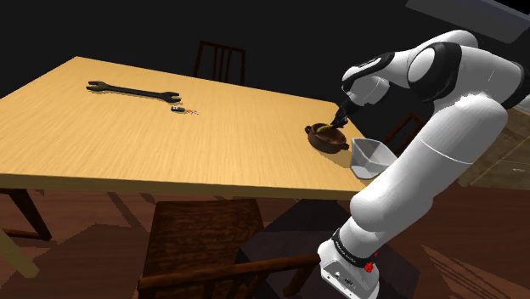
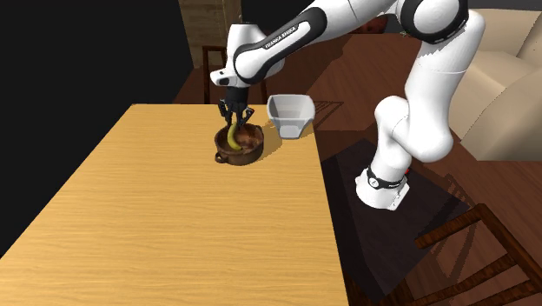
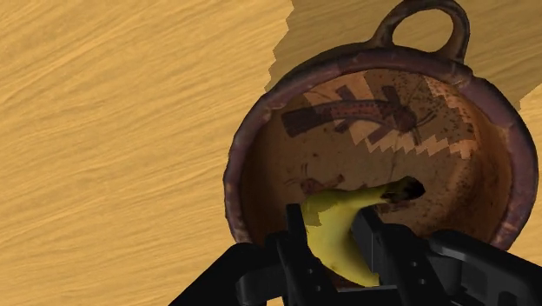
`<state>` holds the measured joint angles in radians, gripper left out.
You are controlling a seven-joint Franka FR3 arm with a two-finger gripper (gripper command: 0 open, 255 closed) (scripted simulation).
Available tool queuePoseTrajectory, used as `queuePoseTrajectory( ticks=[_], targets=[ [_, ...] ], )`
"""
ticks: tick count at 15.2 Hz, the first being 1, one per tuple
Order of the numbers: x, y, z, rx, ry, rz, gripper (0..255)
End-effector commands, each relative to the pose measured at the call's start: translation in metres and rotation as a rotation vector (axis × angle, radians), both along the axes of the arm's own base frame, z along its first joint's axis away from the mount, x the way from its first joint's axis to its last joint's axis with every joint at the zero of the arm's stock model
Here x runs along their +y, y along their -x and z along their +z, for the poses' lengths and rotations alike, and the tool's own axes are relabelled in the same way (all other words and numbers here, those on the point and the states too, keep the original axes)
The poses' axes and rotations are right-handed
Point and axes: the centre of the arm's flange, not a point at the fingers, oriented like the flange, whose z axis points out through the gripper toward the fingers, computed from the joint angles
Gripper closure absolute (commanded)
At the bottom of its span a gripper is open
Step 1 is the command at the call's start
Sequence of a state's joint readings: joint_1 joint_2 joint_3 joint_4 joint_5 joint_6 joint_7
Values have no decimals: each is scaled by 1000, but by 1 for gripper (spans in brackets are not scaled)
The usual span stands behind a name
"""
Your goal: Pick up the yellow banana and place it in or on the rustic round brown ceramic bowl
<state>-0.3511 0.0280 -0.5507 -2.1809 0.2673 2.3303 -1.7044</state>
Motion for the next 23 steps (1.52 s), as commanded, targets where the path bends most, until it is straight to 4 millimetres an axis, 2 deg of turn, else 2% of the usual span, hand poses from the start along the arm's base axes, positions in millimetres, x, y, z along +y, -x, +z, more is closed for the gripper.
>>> queuePoseTrajectory(
  ticks=[1, 9, 10, 15, 19, 23],
  targets=[
    [0, -1, -11, 0, 0, 0, 255],
    [0, -1, -12, 0, 0, 0, 255],
    [0, -1, -12, 0, 0, 0, 0],
    [0, -1, -12, 0, 0, 0, 0],
    [0, 10, 36, 0, 0, 0, 0],
    [0, 10, 36, 0, 0, 0, 0]
  ],
)
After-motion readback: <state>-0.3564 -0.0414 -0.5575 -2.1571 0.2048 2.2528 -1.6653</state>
